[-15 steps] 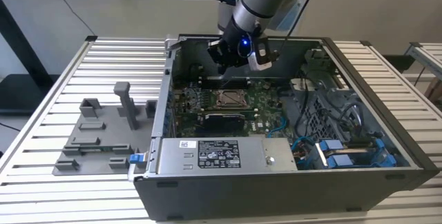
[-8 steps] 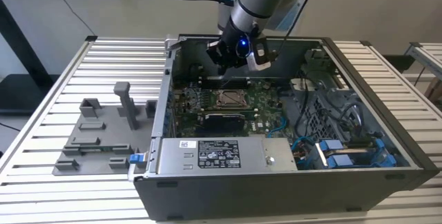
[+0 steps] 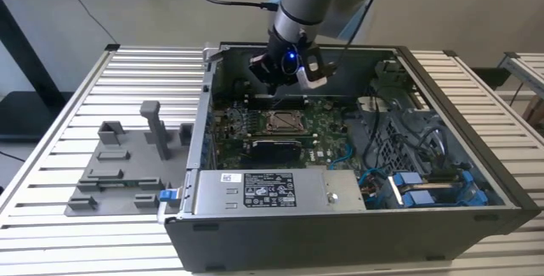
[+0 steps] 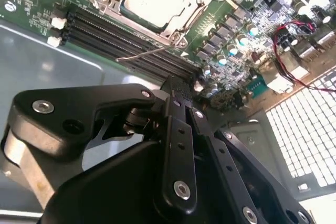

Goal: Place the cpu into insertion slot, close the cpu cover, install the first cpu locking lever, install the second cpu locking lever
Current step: 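Install the first cpu locking lever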

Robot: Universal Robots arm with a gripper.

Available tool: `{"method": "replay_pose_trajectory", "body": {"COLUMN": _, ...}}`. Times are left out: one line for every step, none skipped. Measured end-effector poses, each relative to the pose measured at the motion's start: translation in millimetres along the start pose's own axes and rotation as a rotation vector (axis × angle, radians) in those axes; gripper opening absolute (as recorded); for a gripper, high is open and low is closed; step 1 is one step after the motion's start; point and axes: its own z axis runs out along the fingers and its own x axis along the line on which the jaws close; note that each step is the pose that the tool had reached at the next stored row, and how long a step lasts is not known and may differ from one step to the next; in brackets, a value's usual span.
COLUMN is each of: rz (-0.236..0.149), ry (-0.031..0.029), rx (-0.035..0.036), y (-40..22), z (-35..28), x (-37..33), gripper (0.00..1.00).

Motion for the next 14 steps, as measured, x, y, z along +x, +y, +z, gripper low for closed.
{"method": "replay_pose_trajectory", "body": {"rz": 0.001, "ry": -0.0047, "rx": -0.0003, "y": -0.2, "z": 1.0, "x": 1.7, "gripper": 0.11}}
{"method": "replay_pose_trajectory", "body": {"rz": 0.002, "ry": -0.0089, "rx": -0.0007, "y": -0.5, "z": 2.0, "x": 3.3, "gripper": 0.11}}
{"method": "replay_pose_trajectory", "body": {"rz": 0.003, "ry": -0.0135, "rx": -0.0009, "y": -0.7, "z": 3.1, "x": 5.1, "gripper": 0.11}}
{"method": "replay_pose_trajectory", "body": {"rz": 0.004, "ry": -0.0182, "rx": -0.0011, "y": -1.0, "z": 4.2, "x": 6.6, "gripper": 0.11}}
{"method": "replay_pose_trajectory", "body": {"rz": 0.004, "ry": -0.0237, "rx": -0.0014, "y": -1.3, "z": 5.5, "x": 8.1, "gripper": 0.11}}
{"method": "replay_pose_trajectory", "body": {"rz": 0.005, "ry": -0.0291, "rx": -0.0017, "y": -1.5, "z": 6.6, "x": 9.4, "gripper": 0.11}}
{"method": "replay_pose_trajectory", "body": {"rz": 0.005, "ry": -0.0344, "rx": -0.002, "y": -1.6, "z": 7.4, "x": 10.6, "gripper": 0.11}}
{"method": "replay_pose_trajectory", "body": {"rz": 0.007, "ry": -0.0398, "rx": -0.0023, "y": -1.6, "z": 8.3, "x": 11.6, "gripper": 0.11}}
{"method": "replay_pose_trajectory", "body": {"rz": 0.008, "ry": -0.0451, "rx": -0.0026, "y": -1.7, "z": 9.2, "x": 12.7, "gripper": 0.11}}
{"method": "replay_pose_trajectory", "body": {"rz": 0.009, "ry": -0.0497, "rx": -0.0031, "y": -1.9, "z": 9.9, "x": 13.8, "gripper": 0.11}}
{"method": "replay_pose_trajectory", "body": {"rz": 0.01, "ry": -0.0541, "rx": -0.0042, "y": -2.0, "z": 10.6, "x": 14.9, "gripper": 0.11}}
{"method": "replay_pose_trajectory", "body": {"rz": 0.011, "ry": -0.0586, "rx": -0.0055, "y": -2.2, "z": 11.4, "x": 16.0, "gripper": 0.11}}
{"method": "replay_pose_trajectory", "body": {"rz": 0.011, "ry": -0.0633, "rx": -0.0065, "y": -2.4, "z": 12.0, "x": 17.1, "gripper": 0.11}}
{"method": "replay_pose_trajectory", "body": {"rz": 0.01, "ry": -0.0697, "rx": -0.0081, "y": -2.5, "z": 12.5, "x": 18.4, "gripper": 0.11}}
